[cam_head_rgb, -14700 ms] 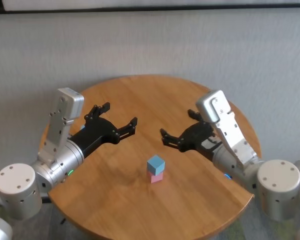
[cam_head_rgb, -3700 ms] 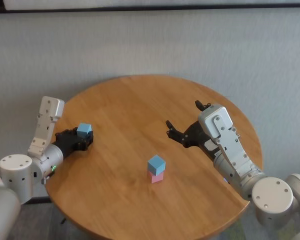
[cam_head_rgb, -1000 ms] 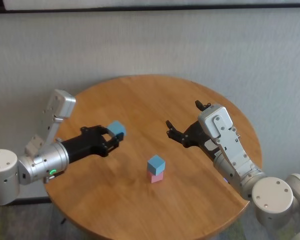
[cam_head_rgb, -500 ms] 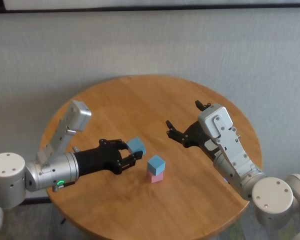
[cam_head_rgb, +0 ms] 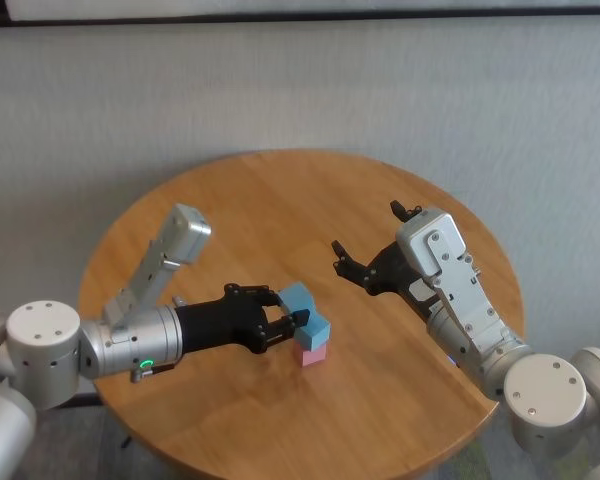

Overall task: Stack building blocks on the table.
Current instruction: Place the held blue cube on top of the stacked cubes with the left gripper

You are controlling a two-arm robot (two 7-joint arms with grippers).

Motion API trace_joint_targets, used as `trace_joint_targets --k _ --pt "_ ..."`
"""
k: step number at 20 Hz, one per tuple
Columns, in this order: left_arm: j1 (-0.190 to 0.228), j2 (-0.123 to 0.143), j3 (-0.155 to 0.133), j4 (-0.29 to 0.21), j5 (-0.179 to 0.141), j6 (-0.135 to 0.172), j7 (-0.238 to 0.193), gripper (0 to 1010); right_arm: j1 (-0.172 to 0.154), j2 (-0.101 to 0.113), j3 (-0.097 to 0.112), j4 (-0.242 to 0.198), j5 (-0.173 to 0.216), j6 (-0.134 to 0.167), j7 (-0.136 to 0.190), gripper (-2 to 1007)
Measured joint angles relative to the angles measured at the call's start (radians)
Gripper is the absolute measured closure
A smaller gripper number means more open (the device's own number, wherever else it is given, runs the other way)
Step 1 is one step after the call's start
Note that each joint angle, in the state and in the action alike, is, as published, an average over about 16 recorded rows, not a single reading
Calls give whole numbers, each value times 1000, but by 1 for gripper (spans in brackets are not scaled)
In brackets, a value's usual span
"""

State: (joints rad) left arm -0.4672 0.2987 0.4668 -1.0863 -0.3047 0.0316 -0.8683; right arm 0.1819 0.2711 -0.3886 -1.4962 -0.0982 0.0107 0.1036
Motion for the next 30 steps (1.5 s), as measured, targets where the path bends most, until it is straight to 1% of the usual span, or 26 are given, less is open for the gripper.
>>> trace_joint_targets --k 6,15,22,30 --pt "-30 -17 25 41 -8 -3 -6 605 0 0 0 0 0 0 0 0" --pt "-57 -25 50 74 -23 -1 -13 605 0 0 0 0 0 0 0 0" --pt "-65 -24 67 85 -36 3 -16 605 0 0 0 0 0 0 0 0" --pt "-64 -17 87 80 -48 8 -8 605 0 0 0 0 0 0 0 0"
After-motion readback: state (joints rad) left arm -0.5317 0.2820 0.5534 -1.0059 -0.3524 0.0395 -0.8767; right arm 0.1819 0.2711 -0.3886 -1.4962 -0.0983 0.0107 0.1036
